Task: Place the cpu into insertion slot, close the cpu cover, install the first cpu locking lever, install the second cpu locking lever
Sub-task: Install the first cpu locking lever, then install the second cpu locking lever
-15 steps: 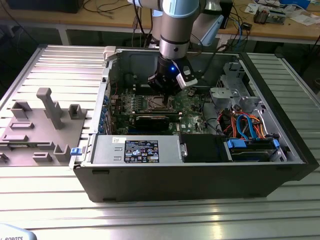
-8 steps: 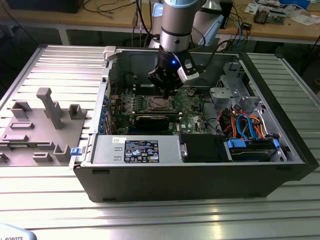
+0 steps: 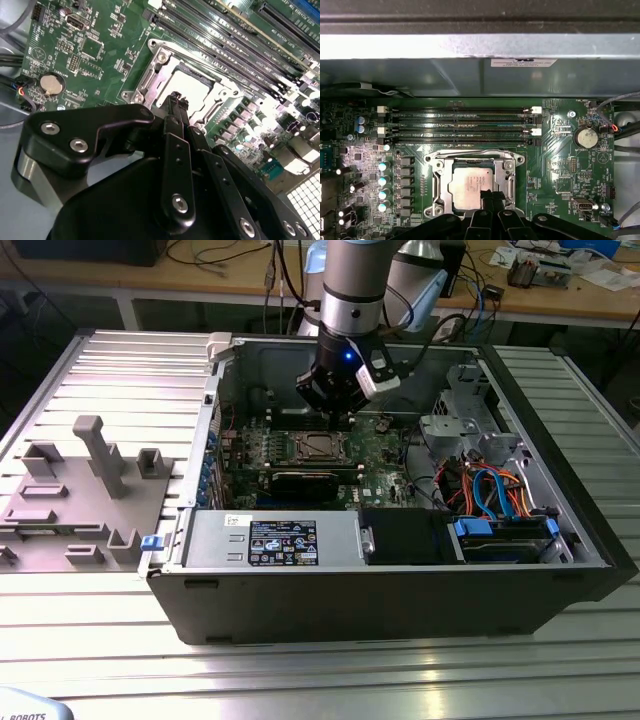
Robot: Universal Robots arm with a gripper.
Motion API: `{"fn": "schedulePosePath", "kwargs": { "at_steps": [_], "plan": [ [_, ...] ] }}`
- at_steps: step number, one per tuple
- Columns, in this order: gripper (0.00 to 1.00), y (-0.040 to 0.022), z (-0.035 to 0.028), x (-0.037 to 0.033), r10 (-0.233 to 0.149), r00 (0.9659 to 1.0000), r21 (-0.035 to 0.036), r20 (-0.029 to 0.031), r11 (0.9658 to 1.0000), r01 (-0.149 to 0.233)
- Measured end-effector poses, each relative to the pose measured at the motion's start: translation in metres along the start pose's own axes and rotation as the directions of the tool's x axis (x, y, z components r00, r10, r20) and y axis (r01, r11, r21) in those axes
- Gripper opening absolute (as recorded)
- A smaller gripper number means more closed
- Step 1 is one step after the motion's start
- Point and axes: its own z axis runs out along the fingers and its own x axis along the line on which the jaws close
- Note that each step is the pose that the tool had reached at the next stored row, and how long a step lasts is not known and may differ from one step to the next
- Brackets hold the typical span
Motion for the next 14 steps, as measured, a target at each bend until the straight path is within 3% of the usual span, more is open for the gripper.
{"fn": "schedulePosePath", "kwargs": {
  "at_steps": [9, 13, 14],
  "plan": [
    [0.11, -0.0004, 0.0001, 0.0, 0.0, 1.0, 0.0, 0.0, 1.0, 0.0],
    [0.11, -0.0038, 0.0003, -0.0001, 0.0, 1.0, 0.0, 0.0, 1.0, 0.0],
    [0.11, -0.0087, 0.0004, -0.0001, 0.0, 1.0, -0.0012, 0.0, 1.0, 0.0]
  ]
}}
